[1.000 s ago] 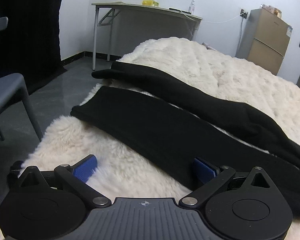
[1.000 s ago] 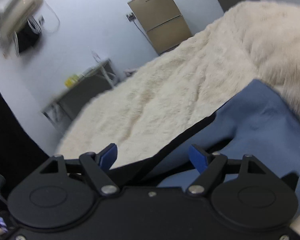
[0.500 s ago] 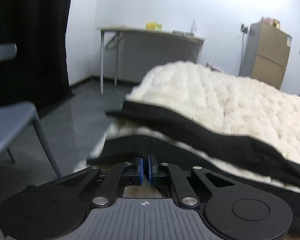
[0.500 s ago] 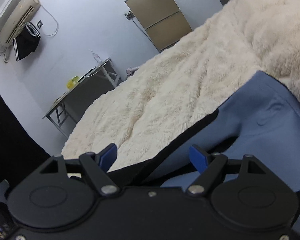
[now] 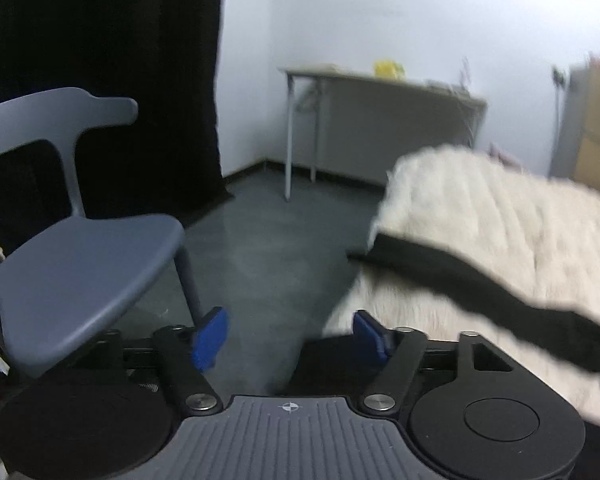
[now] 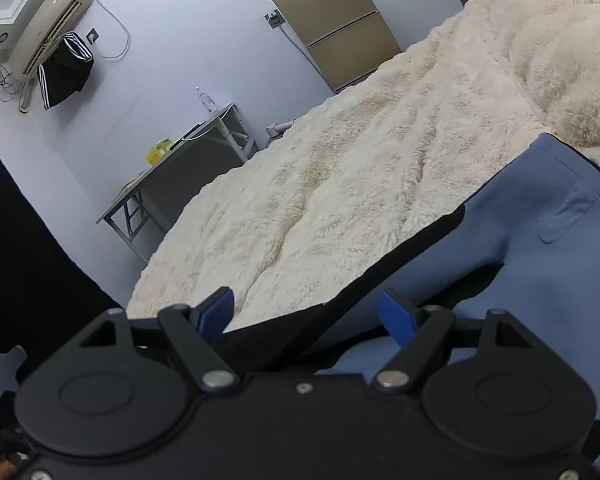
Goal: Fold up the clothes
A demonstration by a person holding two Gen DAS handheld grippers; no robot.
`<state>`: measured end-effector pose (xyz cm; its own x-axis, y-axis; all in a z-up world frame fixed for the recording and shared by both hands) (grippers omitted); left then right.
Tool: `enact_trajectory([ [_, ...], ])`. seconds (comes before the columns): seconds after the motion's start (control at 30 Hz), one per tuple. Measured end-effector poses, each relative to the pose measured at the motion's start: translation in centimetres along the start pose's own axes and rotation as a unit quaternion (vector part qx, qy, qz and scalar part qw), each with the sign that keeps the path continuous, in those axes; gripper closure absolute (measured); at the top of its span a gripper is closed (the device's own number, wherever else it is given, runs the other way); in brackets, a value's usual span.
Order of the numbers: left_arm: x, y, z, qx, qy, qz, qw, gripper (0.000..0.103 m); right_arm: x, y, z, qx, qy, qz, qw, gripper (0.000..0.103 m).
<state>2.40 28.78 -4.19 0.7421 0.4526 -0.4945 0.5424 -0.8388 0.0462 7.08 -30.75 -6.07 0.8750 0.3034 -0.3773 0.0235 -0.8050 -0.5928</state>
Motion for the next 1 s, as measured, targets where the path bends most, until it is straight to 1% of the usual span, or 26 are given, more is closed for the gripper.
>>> enact_trajectory([
  [0.03, -0.1, 0.5, -0.6, -0.011, 0.002, 0.02, 0.9997, 0.022, 0.1, 0.1, 0.0, 0.002, -0.001, 0.0, 1.0, 0.025],
  [0.07, -0.3, 1.4, -1.4, -0.017, 0.005, 0.048, 0.9987, 0.022, 0.2, 0.1, 0.1, 0.001, -0.001, 0.002, 1.0, 0.025],
  [0.1, -0.2, 1.6, -1.5, -0.017, 0.005, 0.054, 0.9984, 0.022, 0.4, 0.1, 0.1, -0.002, -0.004, 0.006, 1.0, 0.025],
  [0.13, -0.3, 2.7, -2.1, -0.013, 0.007, 0.072, 0.9973, 0.02, 0.7, 0.0, 0.2, -0.006, -0.008, 0.009, 1.0, 0.025],
  [0.2, 0.0, 5.0, -2.7, 0.005, -0.002, 0.107, 0.9943, 0.017, 1.2, -0.1, 0.3, -0.012, -0.018, 0.013, 1.0, 0.025],
  [0.23, 0.4, 6.0, -2.8, 0.011, -0.015, 0.128, 0.9916, 0.014, 1.3, -0.2, 0.4, -0.015, -0.019, 0.012, 1.0, 0.025],
  [0.27, 1.2, 7.3, -2.8, 0.013, -0.04, 0.158, 0.9866, 0.013, 1.3, -0.4, 0.4, -0.019, -0.017, 0.011, 1.0, 0.025],
  [0.3, 1.7, 7.9, -2.7, 0.011, -0.054, 0.17, 0.9839, 0.013, 1.2, -0.4, 0.4, -0.022, -0.016, 0.011, 1.0, 0.025],
  [0.37, 3.6, 9.8, -2.1, -0.001, -0.093, 0.2, 0.9753, 0.013, 1.1, -0.4, 0.5, -0.024, -0.014, 0.013, 1.0, 0.025],
  [0.4, 4.2, 10.3, -1.8, -0.002, -0.101, 0.204, 0.9738, 0.013, 1.2, -0.4, 0.5, -0.024, -0.015, 0.015, 1.0, 0.025],
  [0.47, 6.9, 12.2, -1.0, -0.004, -0.138, 0.215, 0.9668, 0.013, 1.4, -0.2, 0.6, -0.022, -0.019, 0.019, 0.999, 0.025],
  [0.5, 7.8, 12.5, -0.7, -0.011, -0.149, 0.215, 0.965, 0.013, 1.4, -0.2, 0.7, -0.024, -0.02, 0.02, 0.999, 0.025],
  [0.53, 9.2, 13.0, -0.2, -0.032, -0.17, 0.214, 0.9613, 0.013, 1.5, -0.2, 0.7, -0.027, -0.021, 0.02, 0.999, 0.025],
  [0.57, 11.1, 13.3, 0.2, -0.071, -0.198, 0.222, 0.9522, 0.013, 1.5, -0.3, 0.8, -0.029, -0.022, 0.02, 0.999, 0.025],
  [0.6, 12.7, 13.3, 0.5, -0.108, -0.212, 0.224, 0.9452, 0.013, 1.6, -0.3, 0.8, -0.032, -0.022, 0.02, 0.999, 0.025],
  [0.63, 13.5, 13.2, 0.6, -0.122, -0.214, 0.22, 0.9439, 0.013, 1.6, -0.3, 0.9, -0.036, -0.022, 0.022, 0.999, 0.025],
  [0.67, 15.2, 12.7, 0.4, -0.168, -0.219, 0.206, 0.9388, 0.013, 1.7, -0.4, 1.0, -0.042, -0.022, 0.024, 0.999, 0.025],
  [0.7, 16.1, 12.2, 0.3, -0.189, -0.22, 0.202, 0.9354, 0.013, 1.9, -0.4, 1.0, -0.045, -0.024, 0.027, 0.998, 0.025],
  [0.77, 18.6, 11.1, 0.0, -0.261, -0.227, 0.185, 0.9198, 0.013, 2.1, -0.2, 1.1, -0.044, -0.029, 0.03, 0.998, 0.025],
  [0.8, 19.3, 11.2, 0.0, -0.261, -0.232, 0.178, 0.9199, 0.014, 2.2, -0.2, 1.1, -0.042, -0.03, 0.03, 0.998, 0.025],
  [0.83, 19.9, 11.5, 0.0, -0.254, -0.237, 0.171, 0.9219, 0.015, 2.2, -0.1, 1.1, -0.04, -0.029, 0.028, 0.998, 0.025],
  [0.87, 20.1, 12.6, -0.2, -0.201, -0.237, 0.162, 0.9366, 0.024, 2.2, -0.1, 1.1, -0.038, -0.029, 0.027, 0.999, 0.025],
  [0.9, 19.8, 13.1, -0.6, -0.172, -0.23, 0.155, 0.9452, 0.036, 2.2, -0.1, 1.1, -0.037, -0.027, 0.025, 0.999, 0.025],
  [0.93, 19.4, 14.3, -1.0, -0.114, -0.213, 0.137, 0.9606, 0.06, 2.1, -0.1, 1.0, -0.037, -0.024, 0.023, 0.999, 0.025],
  [0.97, 18.7, 15.4, -1.5, -0.067, -0.195, 0.124, 0.9707, 0.078, 2.1, 0.0, 1.0, -0.035, -0.023, 0.021, 0.999, 0.025],
  [1.0, 18.4, 15.6, -1.8, -0.062, -0.187, 0.124, 0.9725, 0.09, 2.1, 0.1, 1.1, -0.032, -0.024, 0.02, 0.999, 0.025],
])
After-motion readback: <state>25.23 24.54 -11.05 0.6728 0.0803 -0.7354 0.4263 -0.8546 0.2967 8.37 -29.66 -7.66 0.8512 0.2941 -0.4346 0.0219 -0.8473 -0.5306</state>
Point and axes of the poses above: each gripper's, at about its wrist camera, not at the fingertips, and x roughly the way its jaws point, y to its right, z to its underside, the point moved 4 cm from there along x, roughly the way its jaws point, and after that the axes turned 5 degrees about -z, right-handed, at the moved point
